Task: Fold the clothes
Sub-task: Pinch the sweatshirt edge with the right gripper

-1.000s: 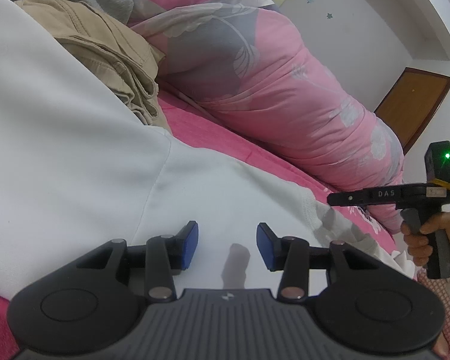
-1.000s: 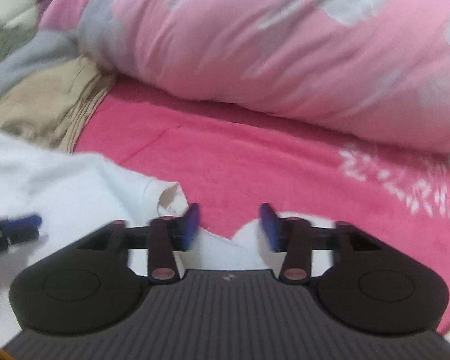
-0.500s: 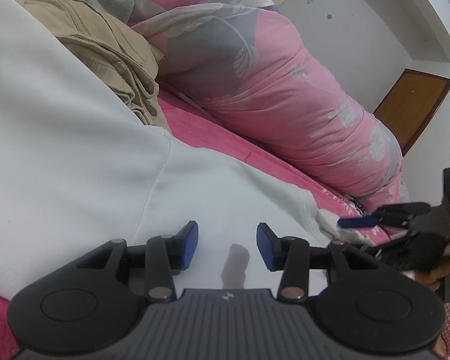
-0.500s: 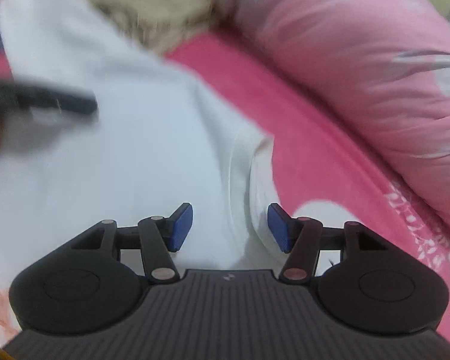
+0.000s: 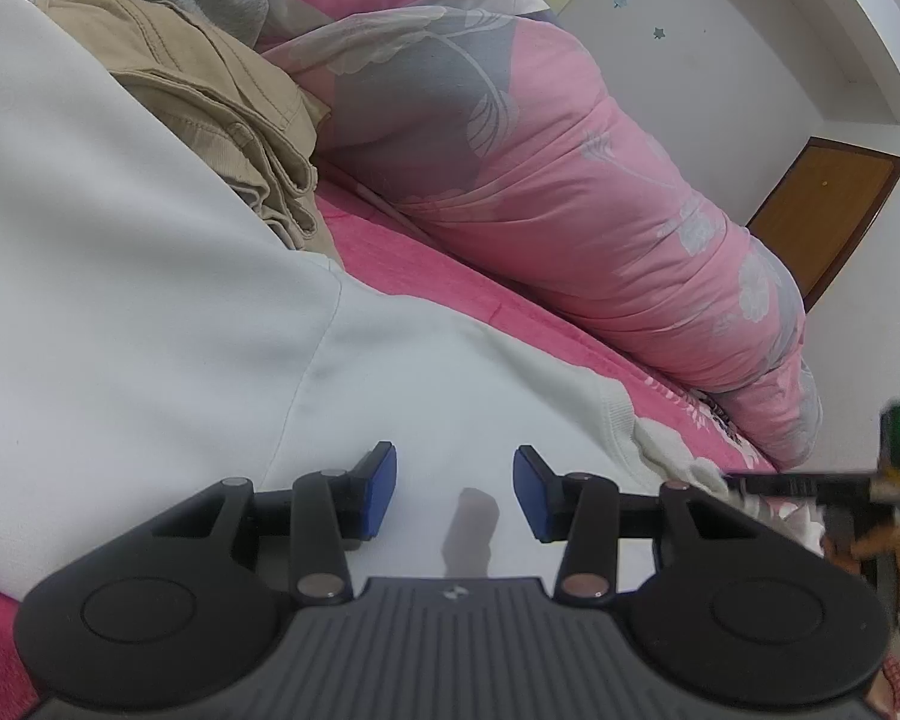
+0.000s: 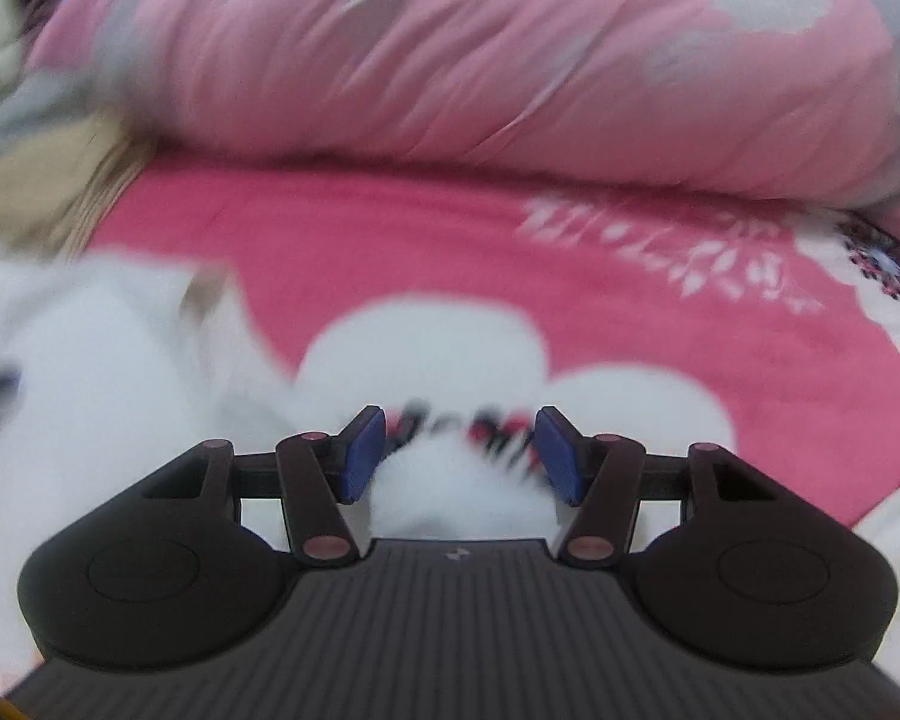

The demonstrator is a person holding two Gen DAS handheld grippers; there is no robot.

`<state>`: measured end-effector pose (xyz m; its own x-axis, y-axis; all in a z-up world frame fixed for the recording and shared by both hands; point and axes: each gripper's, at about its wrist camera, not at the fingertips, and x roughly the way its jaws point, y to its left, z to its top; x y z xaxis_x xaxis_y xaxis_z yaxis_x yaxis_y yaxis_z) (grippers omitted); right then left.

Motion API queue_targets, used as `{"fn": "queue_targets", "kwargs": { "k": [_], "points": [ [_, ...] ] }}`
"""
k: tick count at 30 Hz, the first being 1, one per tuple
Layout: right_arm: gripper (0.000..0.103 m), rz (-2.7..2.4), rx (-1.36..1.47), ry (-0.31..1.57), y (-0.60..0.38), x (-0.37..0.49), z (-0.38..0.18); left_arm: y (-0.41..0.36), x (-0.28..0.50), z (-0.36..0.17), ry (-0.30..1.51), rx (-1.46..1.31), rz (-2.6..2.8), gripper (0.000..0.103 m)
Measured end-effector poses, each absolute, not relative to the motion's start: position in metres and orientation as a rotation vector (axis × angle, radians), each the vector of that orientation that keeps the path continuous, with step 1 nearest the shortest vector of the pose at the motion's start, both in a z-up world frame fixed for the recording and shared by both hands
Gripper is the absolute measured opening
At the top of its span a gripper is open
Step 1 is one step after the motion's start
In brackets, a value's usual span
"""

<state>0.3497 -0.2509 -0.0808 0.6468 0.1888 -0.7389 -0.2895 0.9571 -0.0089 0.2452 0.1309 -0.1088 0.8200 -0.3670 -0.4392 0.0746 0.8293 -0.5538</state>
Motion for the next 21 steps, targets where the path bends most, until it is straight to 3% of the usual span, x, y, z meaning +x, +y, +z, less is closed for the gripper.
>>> {"fn": "queue_targets", "kwargs": {
  "k": [2, 13, 15, 16, 17, 21],
  "points": [
    [0.061, 0.306, -0.188, 0.796, -0.248, 0.331, -0.087, 0.131, 0.245, -0.109, 0.566, -0.547, -0.248, 0.045],
    [0.062, 0.358, -0.234, 0.848, -0.248, 0.342, -0.094, 0.132, 0.244, -0.11, 0.564, -0.55, -0.25, 0.045],
    [0.046, 0.378, -0.213, 0.858, -0.248, 0.341, -0.093, 0.132, 0.244, -0.11, 0.564, -0.55, -0.25, 0.045],
    [0.027, 0.388, -0.212, 0.857, -0.246, 0.339, -0.091, 0.131, 0.244, -0.11, 0.564, -0.551, -0.25, 0.045],
    [0.02, 0.385, -0.235, 0.832, -0.243, 0.335, -0.089, 0.132, 0.244, -0.11, 0.564, -0.551, -0.25, 0.045],
    [0.014, 0.32, -0.271, 0.671, -0.241, 0.322, -0.076, 0.131, 0.245, -0.11, 0.565, -0.551, -0.25, 0.045]
  ]
}}
